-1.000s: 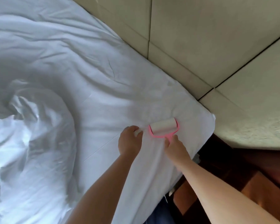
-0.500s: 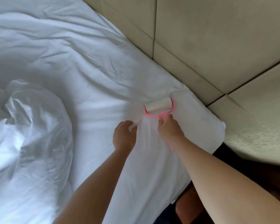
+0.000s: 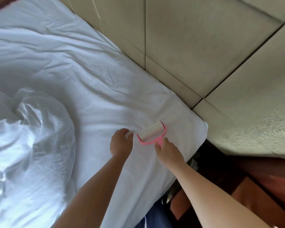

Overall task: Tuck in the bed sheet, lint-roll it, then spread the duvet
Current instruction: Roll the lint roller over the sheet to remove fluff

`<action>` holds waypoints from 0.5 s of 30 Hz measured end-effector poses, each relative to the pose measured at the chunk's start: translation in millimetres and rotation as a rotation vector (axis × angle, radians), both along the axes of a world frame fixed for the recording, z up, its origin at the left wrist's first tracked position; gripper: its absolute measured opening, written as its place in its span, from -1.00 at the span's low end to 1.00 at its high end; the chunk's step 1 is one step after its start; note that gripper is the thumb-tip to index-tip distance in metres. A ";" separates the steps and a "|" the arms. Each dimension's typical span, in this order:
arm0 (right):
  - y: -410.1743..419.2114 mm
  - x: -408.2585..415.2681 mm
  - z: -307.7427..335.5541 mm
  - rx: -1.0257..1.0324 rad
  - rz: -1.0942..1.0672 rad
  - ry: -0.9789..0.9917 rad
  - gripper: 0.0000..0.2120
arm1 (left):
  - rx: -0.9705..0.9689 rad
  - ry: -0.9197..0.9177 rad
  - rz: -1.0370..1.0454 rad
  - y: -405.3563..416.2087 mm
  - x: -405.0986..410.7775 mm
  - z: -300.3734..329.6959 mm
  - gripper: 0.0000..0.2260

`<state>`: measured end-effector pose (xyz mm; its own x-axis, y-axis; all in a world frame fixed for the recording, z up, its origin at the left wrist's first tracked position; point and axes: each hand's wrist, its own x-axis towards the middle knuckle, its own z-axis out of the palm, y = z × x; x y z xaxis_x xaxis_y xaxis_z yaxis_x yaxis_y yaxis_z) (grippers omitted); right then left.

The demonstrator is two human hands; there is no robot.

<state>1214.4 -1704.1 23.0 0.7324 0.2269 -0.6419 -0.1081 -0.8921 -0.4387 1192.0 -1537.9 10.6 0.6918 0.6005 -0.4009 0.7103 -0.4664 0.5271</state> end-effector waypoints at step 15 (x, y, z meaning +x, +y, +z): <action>104.0 19.8 -45.9 -0.082 0.249 -0.006 -0.64 | 0.102 0.015 0.160 92.1 -7.1 -31.1 -0.84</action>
<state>1234.3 -1600.1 -23.0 0.6641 0.3486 -0.6614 0.1219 -0.9233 -0.3642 1185.0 -1445.8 -20.5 0.5787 0.7406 -0.3415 0.7870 -0.3974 0.4719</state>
